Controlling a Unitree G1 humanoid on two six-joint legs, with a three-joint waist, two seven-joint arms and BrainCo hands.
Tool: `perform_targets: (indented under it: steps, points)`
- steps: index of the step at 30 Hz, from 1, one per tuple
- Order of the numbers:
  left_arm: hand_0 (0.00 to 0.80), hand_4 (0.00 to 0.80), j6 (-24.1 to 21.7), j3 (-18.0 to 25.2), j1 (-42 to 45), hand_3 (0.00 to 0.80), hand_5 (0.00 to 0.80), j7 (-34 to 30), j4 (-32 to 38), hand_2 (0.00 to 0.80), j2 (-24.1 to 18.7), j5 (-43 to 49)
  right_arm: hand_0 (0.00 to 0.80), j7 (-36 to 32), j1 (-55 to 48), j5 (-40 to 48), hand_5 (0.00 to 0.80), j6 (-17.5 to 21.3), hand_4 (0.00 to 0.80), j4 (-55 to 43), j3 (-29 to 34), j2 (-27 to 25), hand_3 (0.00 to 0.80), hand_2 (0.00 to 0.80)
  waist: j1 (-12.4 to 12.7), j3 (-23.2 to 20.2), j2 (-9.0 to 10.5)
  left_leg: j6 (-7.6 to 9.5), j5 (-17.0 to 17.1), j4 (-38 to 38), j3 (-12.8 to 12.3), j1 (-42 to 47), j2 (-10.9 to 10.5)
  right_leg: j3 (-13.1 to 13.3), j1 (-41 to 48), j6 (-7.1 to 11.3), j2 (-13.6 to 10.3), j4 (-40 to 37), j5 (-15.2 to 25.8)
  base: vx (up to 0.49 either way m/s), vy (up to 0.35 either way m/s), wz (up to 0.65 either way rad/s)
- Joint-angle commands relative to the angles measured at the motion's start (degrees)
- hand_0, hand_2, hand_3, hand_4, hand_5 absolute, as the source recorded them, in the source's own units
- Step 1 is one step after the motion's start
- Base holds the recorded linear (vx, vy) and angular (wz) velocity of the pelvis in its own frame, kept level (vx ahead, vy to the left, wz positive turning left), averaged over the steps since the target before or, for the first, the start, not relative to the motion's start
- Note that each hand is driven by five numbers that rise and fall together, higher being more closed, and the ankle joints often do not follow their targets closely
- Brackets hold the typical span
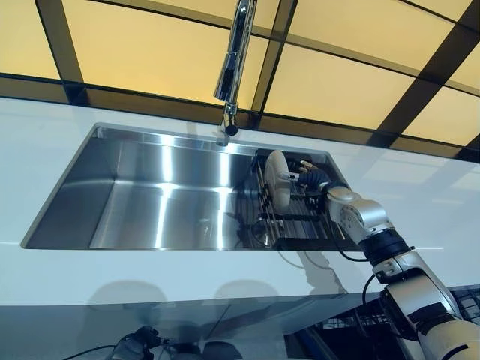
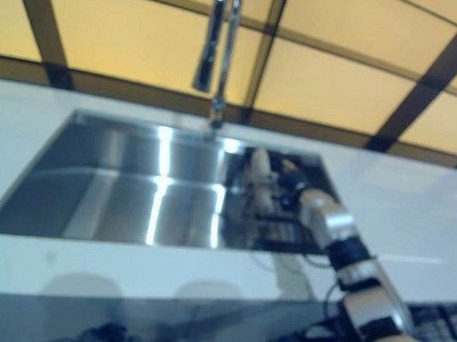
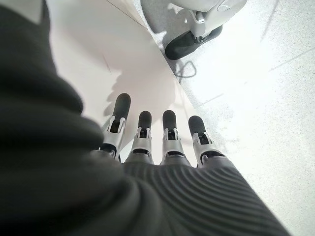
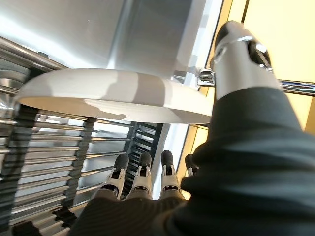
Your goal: Take plates into dishwasher
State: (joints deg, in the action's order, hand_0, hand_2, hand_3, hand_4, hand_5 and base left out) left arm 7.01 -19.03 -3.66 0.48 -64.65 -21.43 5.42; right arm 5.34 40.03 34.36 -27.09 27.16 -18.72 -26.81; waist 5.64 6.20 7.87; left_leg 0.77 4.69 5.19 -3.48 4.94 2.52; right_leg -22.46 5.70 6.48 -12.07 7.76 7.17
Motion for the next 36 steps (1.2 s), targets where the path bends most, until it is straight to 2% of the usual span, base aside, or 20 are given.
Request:
perform_targets:
  steps: [1, 11, 36]
  points:
    - [0.000, 0.000, -1.8, -2.4, -4.8, 0.000, 0.000, 0.7, -2.5, 0.000, 1.0, -0.4, 0.000, -0.7, 2.7, -2.6, 0.000, 2.6, 0.000, 0.2, 1.8, -3.9, 0.000, 0.000, 1.1, 1.2, -1.41, 1.06, -7.9, -0.2, -4.4, 2.9, -2.8, 2.6, -4.6, 4.04, -1.8, 2.9, -3.0, 0.000, 0.000, 0.00]
    - [0.000, 0.000, -1.7, -2.5, -5.1, 0.000, 0.000, 0.5, -2.4, 0.000, 1.3, -0.6, 0.000, -1.1, 1.4, -4.0, 0.000, 3.2, 0.000, 0.5, 1.2, -2.2, 0.000, 0.000, 1.1, 1.4, -1.68, 1.11, -7.9, -0.2, -4.1, 2.8, -2.9, 2.6, -4.7, 4.11, -1.8, 2.9, -3.0, 0.000, 0.000, 0.00]
    - [0.000, 0.000, -0.7, -3.5, -5.6, 0.000, 0.000, 0.3, -1.9, 0.000, 2.3, -0.9, 0.000, 1.1, -2.4, -7.1, 0.000, 8.9, 0.000, 0.4, 0.6, 2.9, 0.000, 0.000, 1.4, 1.8, -2.03, 1.41, -8.0, -0.3, -3.3, 2.6, -3.0, 2.4, -4.7, 4.28, -2.2, 3.1, -2.8, 0.000, 0.000, 0.00]
